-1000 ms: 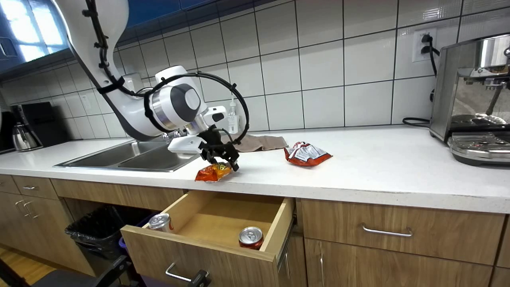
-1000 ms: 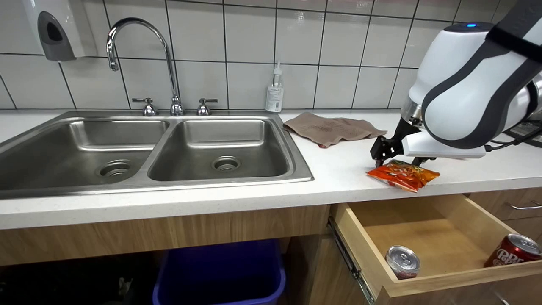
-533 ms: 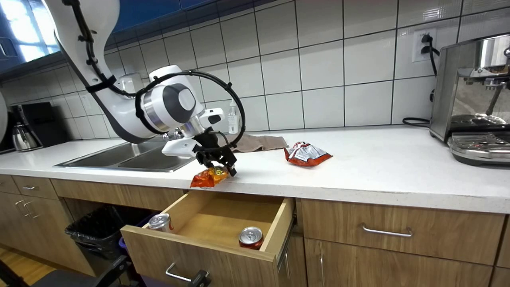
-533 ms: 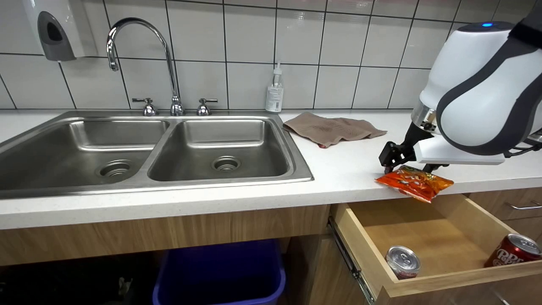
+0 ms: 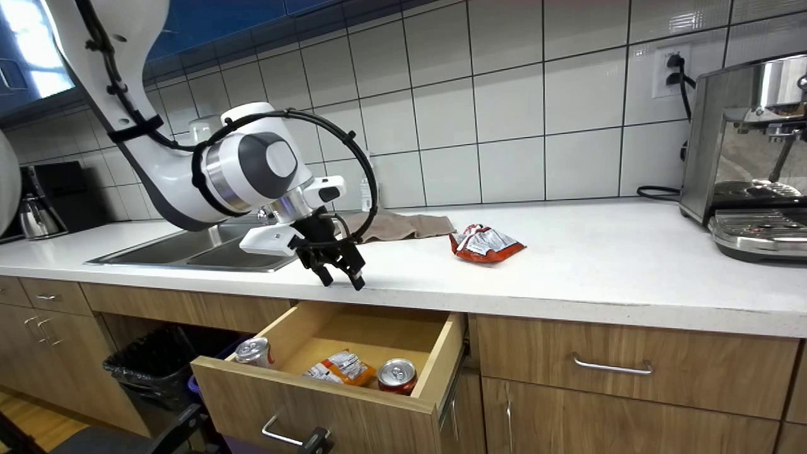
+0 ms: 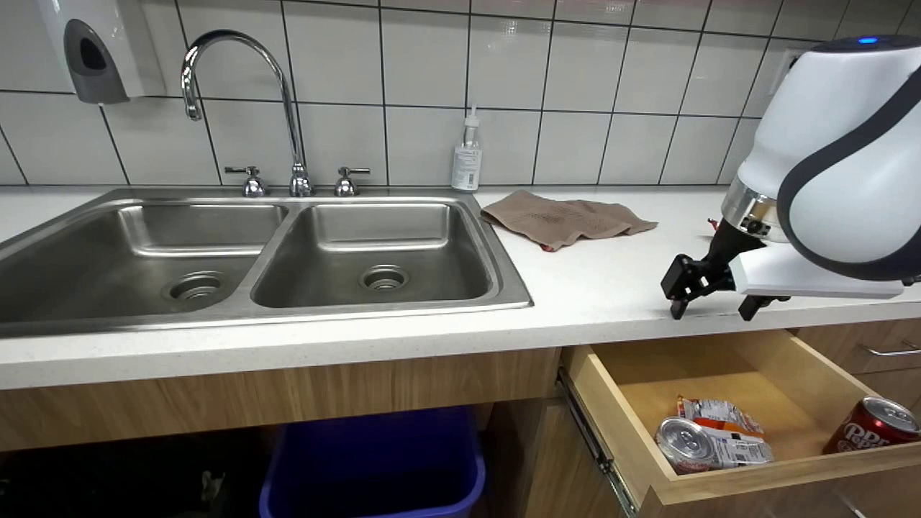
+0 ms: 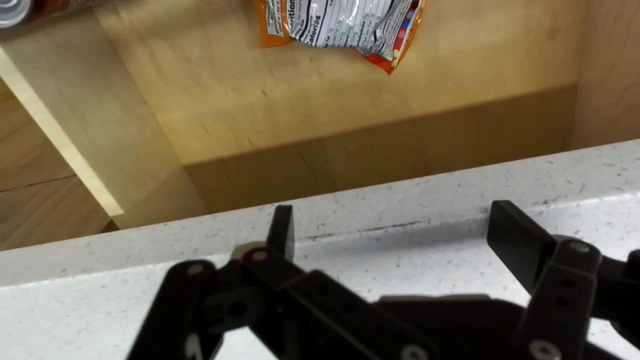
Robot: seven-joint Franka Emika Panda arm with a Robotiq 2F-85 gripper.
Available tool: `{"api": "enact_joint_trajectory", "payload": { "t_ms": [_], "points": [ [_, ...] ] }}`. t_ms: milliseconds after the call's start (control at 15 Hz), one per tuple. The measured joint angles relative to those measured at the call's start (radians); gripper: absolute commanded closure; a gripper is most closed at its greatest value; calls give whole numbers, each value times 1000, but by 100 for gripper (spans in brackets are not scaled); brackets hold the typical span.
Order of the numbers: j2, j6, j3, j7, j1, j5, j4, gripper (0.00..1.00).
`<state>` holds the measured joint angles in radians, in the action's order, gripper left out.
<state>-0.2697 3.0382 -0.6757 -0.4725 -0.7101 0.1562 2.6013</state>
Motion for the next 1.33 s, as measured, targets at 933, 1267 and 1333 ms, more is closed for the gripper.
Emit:
{"api": "enact_joint_trajectory", "payload": {
  "t_ms": [933,1267,1333],
  "points": [
    [48,36,-281,-79,-215,0,3,0],
    [46,40,-358,-94,-266,-1,-39,0],
    [45,40,-370,-98,-271,-2,-50,0]
  ]
}}
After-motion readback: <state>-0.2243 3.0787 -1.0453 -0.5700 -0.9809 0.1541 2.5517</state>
